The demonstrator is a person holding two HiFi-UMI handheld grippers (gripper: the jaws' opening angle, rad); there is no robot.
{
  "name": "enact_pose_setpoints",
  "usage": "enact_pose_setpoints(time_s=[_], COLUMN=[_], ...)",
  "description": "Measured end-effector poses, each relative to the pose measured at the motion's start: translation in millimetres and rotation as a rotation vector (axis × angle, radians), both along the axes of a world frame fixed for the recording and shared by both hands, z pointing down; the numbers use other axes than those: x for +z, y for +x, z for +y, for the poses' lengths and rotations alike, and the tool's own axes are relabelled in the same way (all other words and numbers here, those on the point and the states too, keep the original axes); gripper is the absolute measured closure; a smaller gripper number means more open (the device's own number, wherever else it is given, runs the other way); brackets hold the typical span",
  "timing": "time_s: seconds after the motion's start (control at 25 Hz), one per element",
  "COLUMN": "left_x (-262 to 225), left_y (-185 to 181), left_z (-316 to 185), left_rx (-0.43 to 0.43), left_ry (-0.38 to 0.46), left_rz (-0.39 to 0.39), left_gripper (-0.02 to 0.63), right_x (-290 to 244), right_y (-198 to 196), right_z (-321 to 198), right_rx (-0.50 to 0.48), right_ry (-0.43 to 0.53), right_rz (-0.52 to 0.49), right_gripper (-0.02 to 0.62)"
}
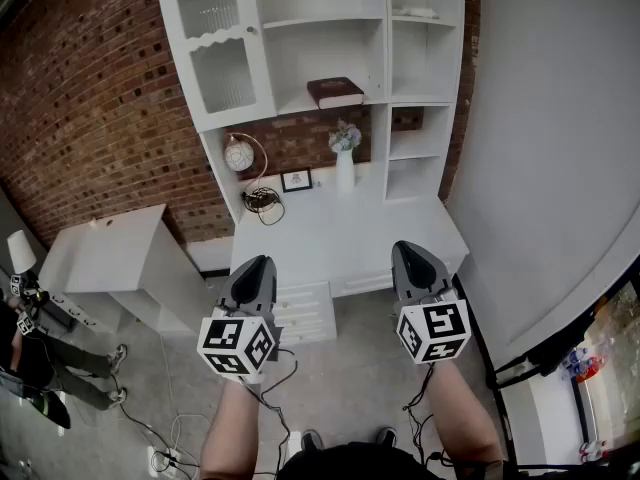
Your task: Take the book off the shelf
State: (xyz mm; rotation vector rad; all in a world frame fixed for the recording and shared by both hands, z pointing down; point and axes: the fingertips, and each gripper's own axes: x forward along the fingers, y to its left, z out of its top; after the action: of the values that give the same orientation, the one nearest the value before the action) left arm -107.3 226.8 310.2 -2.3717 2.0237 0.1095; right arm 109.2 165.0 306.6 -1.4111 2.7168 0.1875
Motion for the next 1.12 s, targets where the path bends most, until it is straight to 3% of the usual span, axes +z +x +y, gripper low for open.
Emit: enact_pose_setpoints(time_s=[0.4, 0.56, 0.72, 0.84, 0.88, 1.12], left_x=[-4, -8, -14, -14, -12, -4], left_y=[-59, -74, -77, -72, -69, -63], left_z=[19, 25, 32, 32, 31, 10], left_rx=[0.064, 0.098, 0.141, 0.202, 0.224, 0.260], left_ry=[0.034, 0.061, 0.105, 0.122, 0.126, 0.121], left_rz=[0.014, -0.017, -0.053, -0.077, -0.083, -0.083], left_gripper=[0.571, 0.571, 0.564, 0.415, 0.395, 0.370], right_x=[-6, -10, -14, -15, -16, -14], right_y=[-56, -69, -76, -81, -82, -78], right_z=[30, 39, 46, 51, 52, 36], right_rx=[0.058, 0.086, 0.137, 0.149, 0.149, 0.149], right_ry=[0.022, 0.029, 0.031, 0.038, 0.040, 0.023], right_rz=[0.030, -0.030, -0.031, -0.026, -0.027, -0.062], right_gripper=[0.588, 0.583, 0.512, 0.470, 0.462, 0.446])
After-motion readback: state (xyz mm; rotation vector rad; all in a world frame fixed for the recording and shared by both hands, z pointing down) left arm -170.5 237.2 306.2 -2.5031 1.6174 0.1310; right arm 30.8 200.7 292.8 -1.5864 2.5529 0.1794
